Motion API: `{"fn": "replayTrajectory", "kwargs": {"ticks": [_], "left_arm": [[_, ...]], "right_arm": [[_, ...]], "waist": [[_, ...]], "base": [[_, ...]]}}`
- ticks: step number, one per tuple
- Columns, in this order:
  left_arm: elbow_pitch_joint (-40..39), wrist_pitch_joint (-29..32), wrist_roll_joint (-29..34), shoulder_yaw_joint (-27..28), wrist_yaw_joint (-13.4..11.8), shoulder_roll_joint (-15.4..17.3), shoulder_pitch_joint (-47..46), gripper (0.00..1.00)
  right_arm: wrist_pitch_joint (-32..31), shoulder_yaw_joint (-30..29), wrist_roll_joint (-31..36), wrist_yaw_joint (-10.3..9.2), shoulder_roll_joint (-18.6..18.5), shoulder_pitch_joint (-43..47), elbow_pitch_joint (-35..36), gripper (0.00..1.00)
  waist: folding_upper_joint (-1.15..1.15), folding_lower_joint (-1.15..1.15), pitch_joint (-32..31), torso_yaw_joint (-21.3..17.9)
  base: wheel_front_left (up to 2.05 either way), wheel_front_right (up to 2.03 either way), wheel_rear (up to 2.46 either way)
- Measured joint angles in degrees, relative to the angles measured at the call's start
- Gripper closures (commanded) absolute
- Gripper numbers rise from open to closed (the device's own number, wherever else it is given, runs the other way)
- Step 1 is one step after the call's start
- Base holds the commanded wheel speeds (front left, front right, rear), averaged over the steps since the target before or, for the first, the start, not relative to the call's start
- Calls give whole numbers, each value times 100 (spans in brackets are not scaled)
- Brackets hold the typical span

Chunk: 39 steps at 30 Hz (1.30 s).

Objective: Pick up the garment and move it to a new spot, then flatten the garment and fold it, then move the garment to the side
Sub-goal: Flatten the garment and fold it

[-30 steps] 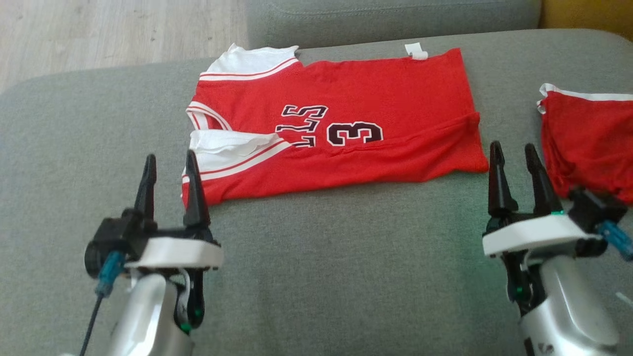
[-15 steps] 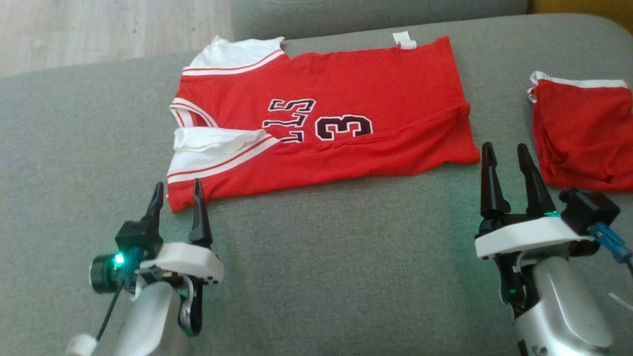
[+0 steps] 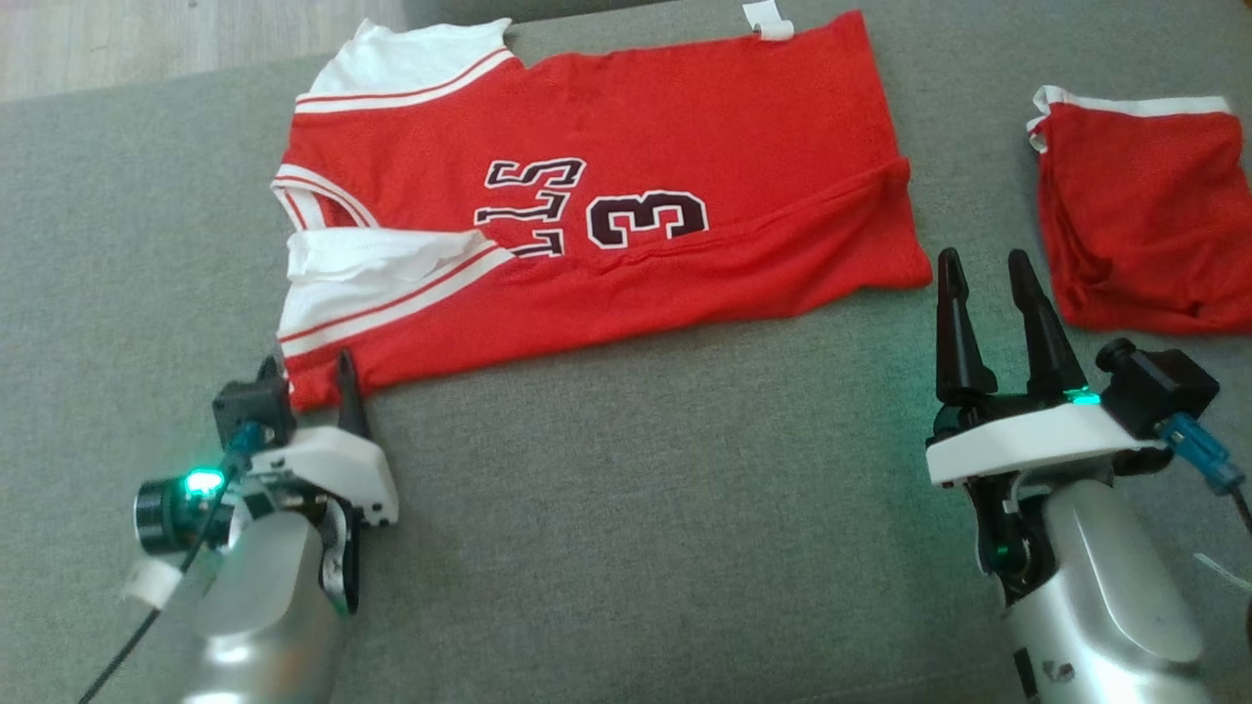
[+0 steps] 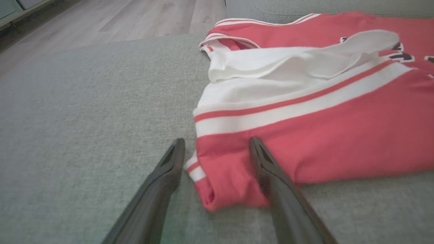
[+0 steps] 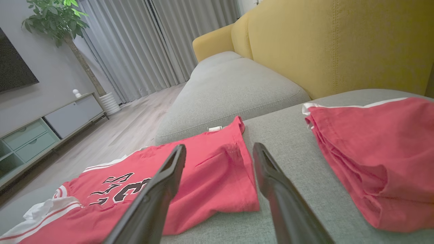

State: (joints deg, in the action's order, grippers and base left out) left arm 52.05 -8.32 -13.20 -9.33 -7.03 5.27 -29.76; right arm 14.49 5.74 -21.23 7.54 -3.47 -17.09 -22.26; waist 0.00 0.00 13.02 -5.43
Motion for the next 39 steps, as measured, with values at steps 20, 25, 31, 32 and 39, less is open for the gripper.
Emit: {"fn": "replayTrajectory", "kwargs": {"ticks": [20,25,31,32,39], "left_arm": [[-64,-519,-43,-220,412,-81,-435,100],[-489,-579,-41,-359,526,-134,-447,100],[-869,-595,12,-438,554,-175,-437,100],[-915,-595,19,-463,555,-179,-433,100],[-1151,-595,40,-567,560,-196,-398,100]], "right_arm": [[-392,-353,296,-1,0,-477,-754,0],[-802,-751,590,0,1,-813,-1372,0],[-1216,-1339,786,0,2,-1311,-2254,0],[-1259,-1354,786,0,2,-1376,-2398,0],[-1318,-1074,737,0,-21,-1898,-3225,0]], "waist": [[0,0,0,336],[0,0,35,514],[0,0,122,650],[0,0,137,670],[0,0,213,765]], "base": [[0,0,0],[0,0,0],[0,0,0],[0,0,0],[0,0,0]]}}
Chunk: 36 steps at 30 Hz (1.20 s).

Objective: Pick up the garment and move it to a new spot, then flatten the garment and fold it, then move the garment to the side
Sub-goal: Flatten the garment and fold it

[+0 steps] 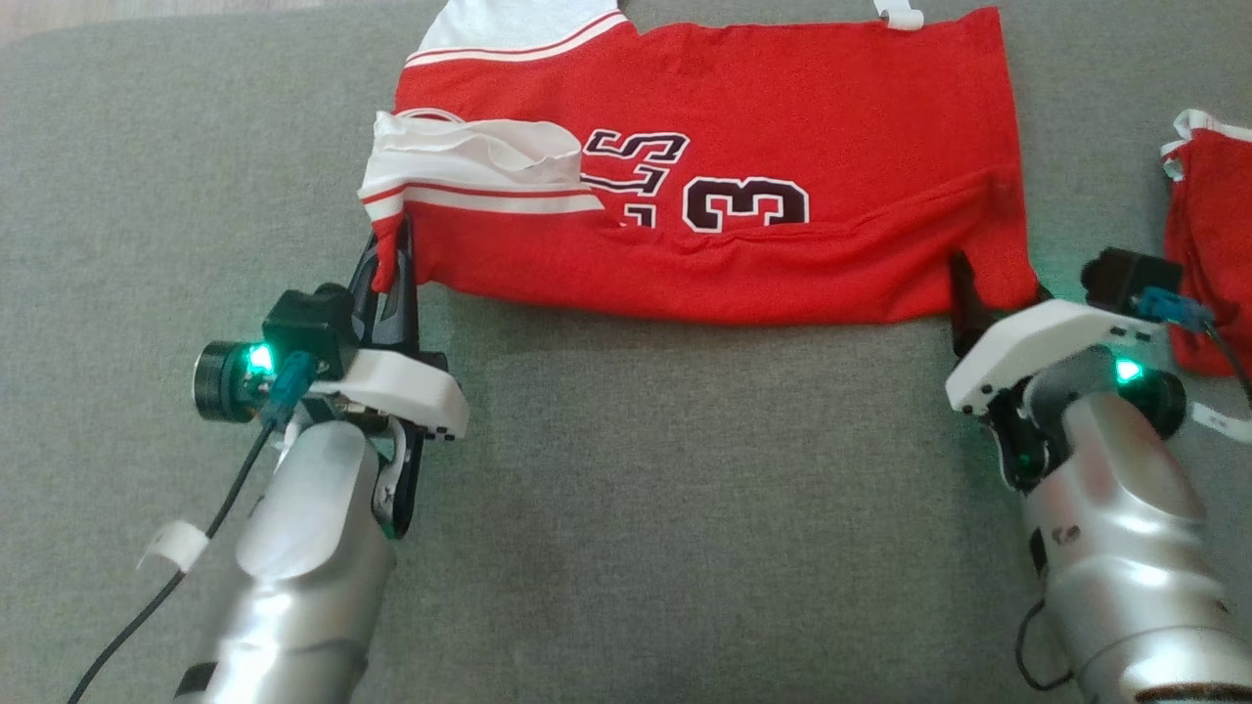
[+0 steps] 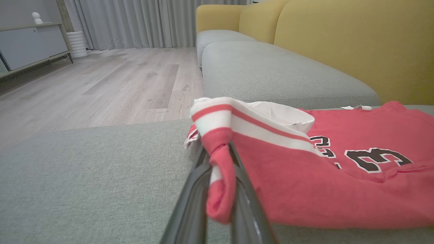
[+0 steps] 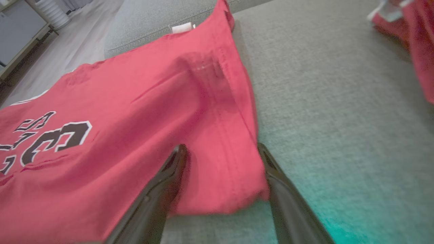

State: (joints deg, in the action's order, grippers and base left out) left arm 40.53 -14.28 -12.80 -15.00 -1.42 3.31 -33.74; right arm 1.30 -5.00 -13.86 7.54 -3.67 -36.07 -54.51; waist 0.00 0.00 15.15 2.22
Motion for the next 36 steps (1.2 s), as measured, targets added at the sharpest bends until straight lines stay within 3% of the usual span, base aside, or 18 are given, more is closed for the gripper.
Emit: {"fn": "replayTrajectory", "kwargs": {"ticks": [1,2,3,13,22,29,36], "left_arm": [[1,0,24,-5,-1,0,0,100],[4,0,32,-10,-1,1,1,100],[7,0,37,-12,-1,4,1,100],[149,0,9,0,-18,152,90,100],[279,1,-145,8,-42,211,788,100],[92,105,-287,-12,-13,305,1585,100],[-633,376,-355,-148,-66,357,2390,100]], "right_arm": [[-8,83,-55,-1,-7,-79,-94,0],[-7,151,-111,-1,-10,-147,-187,61],[-4,221,-136,-1,-13,-201,-260,100],[614,493,74,0,13,-288,-724,100],[703,686,12,0,11,99,-682,100],[353,950,-312,0,-51,857,-227,100],[-143,1009,-634,0,-225,1739,683,100]], "waist": [[0,0,1,4],[0,0,0,4],[0,0,-3,1],[0,0,-187,-162],[0,1,-845,-357],[0,1,-1394,-456],[0,2,-1720,-494]], "base": [[0,0,0],[0,0,0],[0,0,0],[0,0,0],[0,0,0],[0,0,0],[0,0,0]]}}
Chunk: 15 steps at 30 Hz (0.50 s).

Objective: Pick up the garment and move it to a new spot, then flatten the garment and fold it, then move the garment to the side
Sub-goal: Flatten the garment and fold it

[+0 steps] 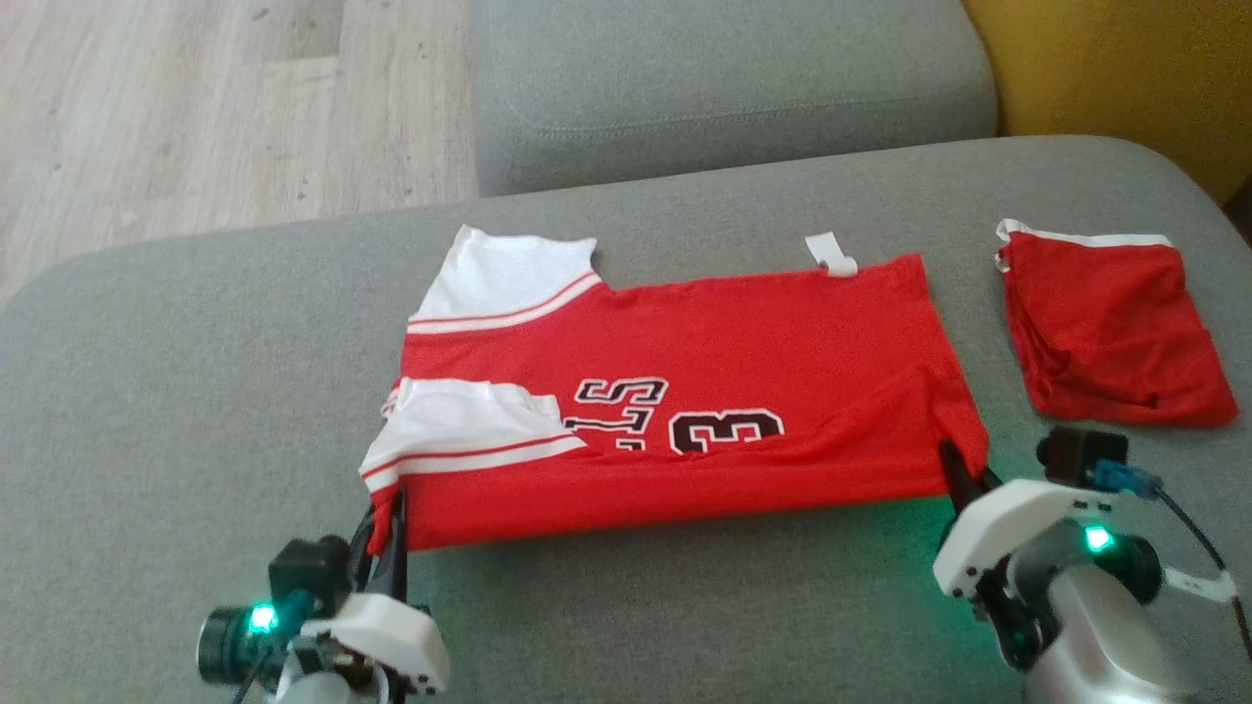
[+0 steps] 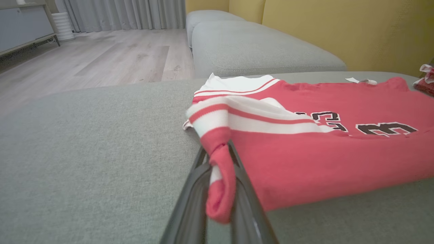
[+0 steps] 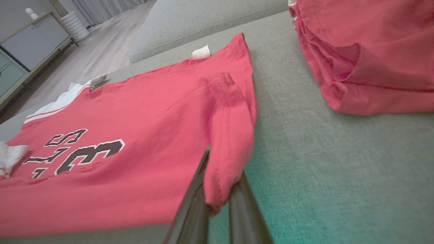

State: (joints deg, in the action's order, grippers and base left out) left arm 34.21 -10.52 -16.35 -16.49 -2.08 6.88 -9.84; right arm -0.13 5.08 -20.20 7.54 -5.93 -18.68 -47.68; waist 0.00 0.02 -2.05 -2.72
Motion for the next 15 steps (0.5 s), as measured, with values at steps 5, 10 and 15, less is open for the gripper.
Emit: {"fn": "replayTrajectory", "kwargs": {"ticks": [5,10,15], "left_arm": [[-531,172,-107,0,-107,3,386,100],[-853,452,-105,-73,-145,30,680,100],[-917,564,-104,-186,-154,69,692,73]], "right_arm": [[-316,-188,-107,0,-23,406,620,100],[-717,-396,-92,-1,-16,852,1304,100],[-996,-564,5,-1,67,1144,1835,0]], "waist": [[0,-1,-54,-30],[0,-1,-76,-49],[0,-1,-58,-93]], "base": [[0,0,0],[0,0,0],[0,0,0]]}}
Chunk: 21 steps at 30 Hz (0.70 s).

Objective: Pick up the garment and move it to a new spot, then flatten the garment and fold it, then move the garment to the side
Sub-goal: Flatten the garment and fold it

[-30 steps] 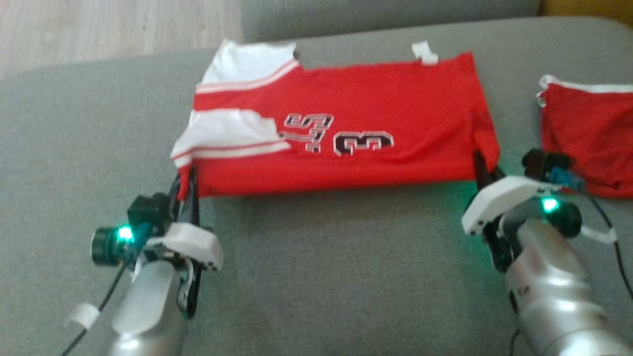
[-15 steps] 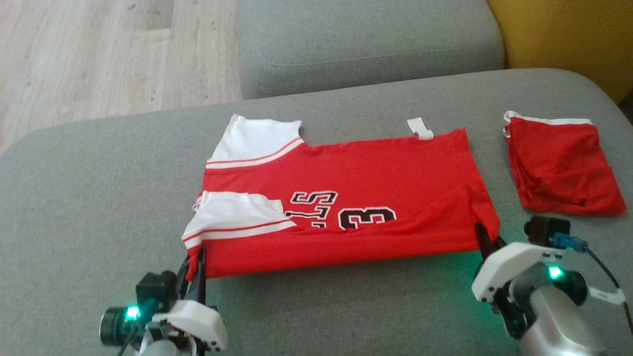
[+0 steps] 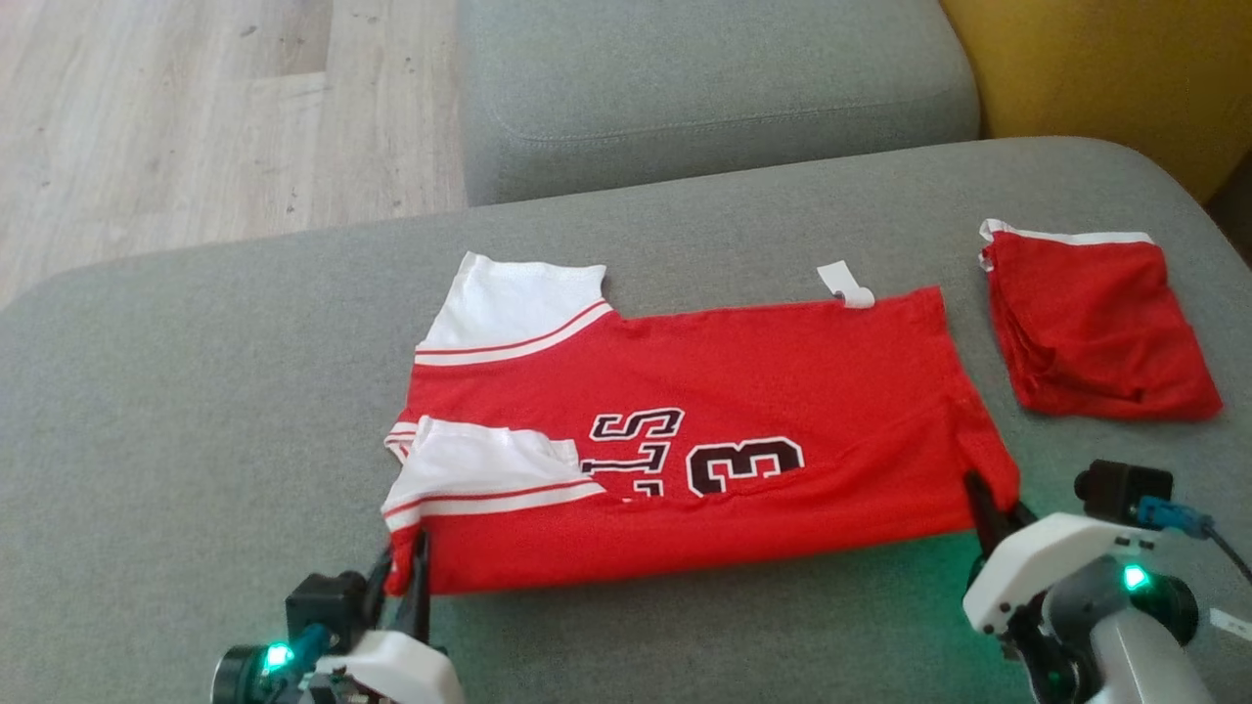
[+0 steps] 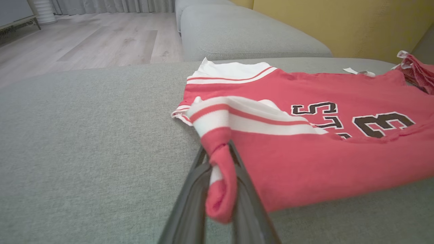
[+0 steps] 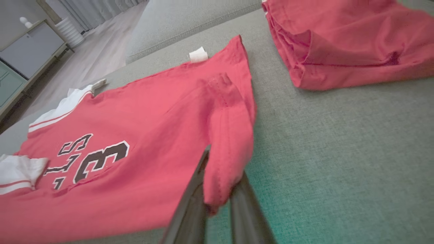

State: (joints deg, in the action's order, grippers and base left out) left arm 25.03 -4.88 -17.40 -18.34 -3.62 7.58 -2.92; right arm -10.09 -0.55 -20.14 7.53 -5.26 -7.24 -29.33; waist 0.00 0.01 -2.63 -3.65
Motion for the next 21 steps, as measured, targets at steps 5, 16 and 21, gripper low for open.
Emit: {"fn": "replayTrajectory", "kwargs": {"ticks": [5,16,21], "left_arm": [[-26,2,-2,29,-130,67,-4,0],[-377,-259,-115,353,-220,215,-803,0],[-391,-88,-8,308,63,426,-1789,0]], "right_arm": [[-22,-37,9,0,111,82,516,0],[514,-237,259,0,123,-441,1056,0],[613,-277,310,0,114,-1040,1105,0]], "waist": [[0,0,70,-55],[0,-1,498,-135],[0,-2,930,-180]], "base": [[0,0,0],[0,0,0],[0,0,0]]}}
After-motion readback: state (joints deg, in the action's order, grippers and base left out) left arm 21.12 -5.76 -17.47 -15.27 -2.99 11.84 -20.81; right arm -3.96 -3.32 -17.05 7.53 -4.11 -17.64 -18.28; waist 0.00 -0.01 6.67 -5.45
